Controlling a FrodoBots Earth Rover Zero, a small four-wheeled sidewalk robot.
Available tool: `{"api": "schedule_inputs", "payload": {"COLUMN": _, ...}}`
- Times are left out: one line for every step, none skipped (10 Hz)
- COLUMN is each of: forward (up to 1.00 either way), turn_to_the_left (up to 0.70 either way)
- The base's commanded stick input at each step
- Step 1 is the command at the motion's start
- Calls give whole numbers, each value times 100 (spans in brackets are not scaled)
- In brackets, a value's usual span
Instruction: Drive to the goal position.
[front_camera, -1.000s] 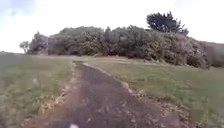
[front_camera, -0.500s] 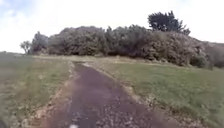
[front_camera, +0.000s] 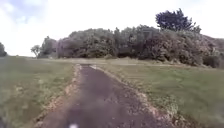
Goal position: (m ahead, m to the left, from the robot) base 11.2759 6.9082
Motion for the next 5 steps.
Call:
{"api": "schedule_inputs", "payload": {"forward": 85, "turn_to_the_left": 0}}
{"api": "schedule_inputs", "payload": {"forward": 85, "turn_to_the_left": 0}}
{"api": "schedule_inputs", "payload": {"forward": 85, "turn_to_the_left": 0}}
{"api": "schedule_inputs", "payload": {"forward": 85, "turn_to_the_left": 0}}
{"api": "schedule_inputs", "payload": {"forward": 85, "turn_to_the_left": 0}}
